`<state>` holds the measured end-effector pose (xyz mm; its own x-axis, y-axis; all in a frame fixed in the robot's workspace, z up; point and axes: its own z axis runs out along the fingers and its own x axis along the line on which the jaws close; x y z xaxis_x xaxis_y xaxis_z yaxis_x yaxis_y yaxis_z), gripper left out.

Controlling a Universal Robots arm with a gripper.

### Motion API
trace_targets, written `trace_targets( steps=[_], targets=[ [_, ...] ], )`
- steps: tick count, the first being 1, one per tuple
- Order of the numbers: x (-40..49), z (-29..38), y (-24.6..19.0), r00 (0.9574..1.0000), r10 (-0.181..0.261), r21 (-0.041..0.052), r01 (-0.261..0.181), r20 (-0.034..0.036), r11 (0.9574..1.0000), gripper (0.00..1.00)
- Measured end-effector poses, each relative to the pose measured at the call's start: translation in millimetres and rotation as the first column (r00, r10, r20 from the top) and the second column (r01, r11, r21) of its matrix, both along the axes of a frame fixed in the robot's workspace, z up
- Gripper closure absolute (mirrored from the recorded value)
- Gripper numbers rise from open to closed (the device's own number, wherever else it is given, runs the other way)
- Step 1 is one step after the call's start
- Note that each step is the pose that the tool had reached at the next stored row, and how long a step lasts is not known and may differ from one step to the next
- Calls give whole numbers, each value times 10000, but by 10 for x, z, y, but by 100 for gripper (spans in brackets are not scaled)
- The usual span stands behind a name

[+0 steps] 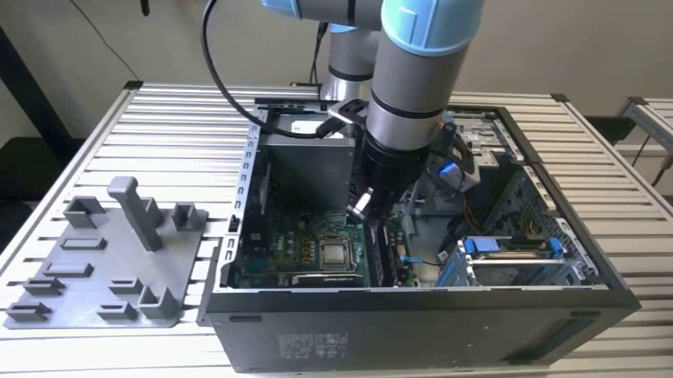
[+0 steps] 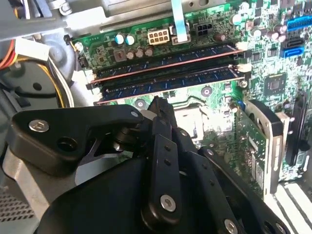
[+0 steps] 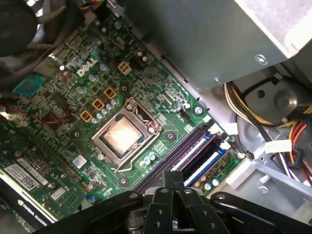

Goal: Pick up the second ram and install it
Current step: 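Press down the second ram until it locks into place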

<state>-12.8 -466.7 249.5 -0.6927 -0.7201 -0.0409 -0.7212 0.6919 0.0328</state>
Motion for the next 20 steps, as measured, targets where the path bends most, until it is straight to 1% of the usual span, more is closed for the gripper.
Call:
trace_targets(
  steps=[2, 5, 8, 10, 12, 15, 17, 20],
  targets=[
    [0, 0, 0, 9993, 365, -1, -365, 0, 9993, 89],
    [0, 1, 0, 9961, 884, -2, -884, -1, 9961, 89],
    [0, 0, 0, 9897, 1431, -1, -1431, 0, 9897, 89],
    [0, 0, 0, 9838, 1790, 0, -1790, 0, 9838, 89],
    [0, 0, 0, 9768, 2142, -1, -2142, 0, 9768, 89],
    [0, -3, 0, 9638, 2667, 1, -2667, 0, 9638, 89],
    [0, -5, 0, 9532, 3022, 5, -3022, 1, 9532, 89],
    [0, -8, 0, 9356, 3531, 15, -3531, 16, 9356, 89]
  ],
)
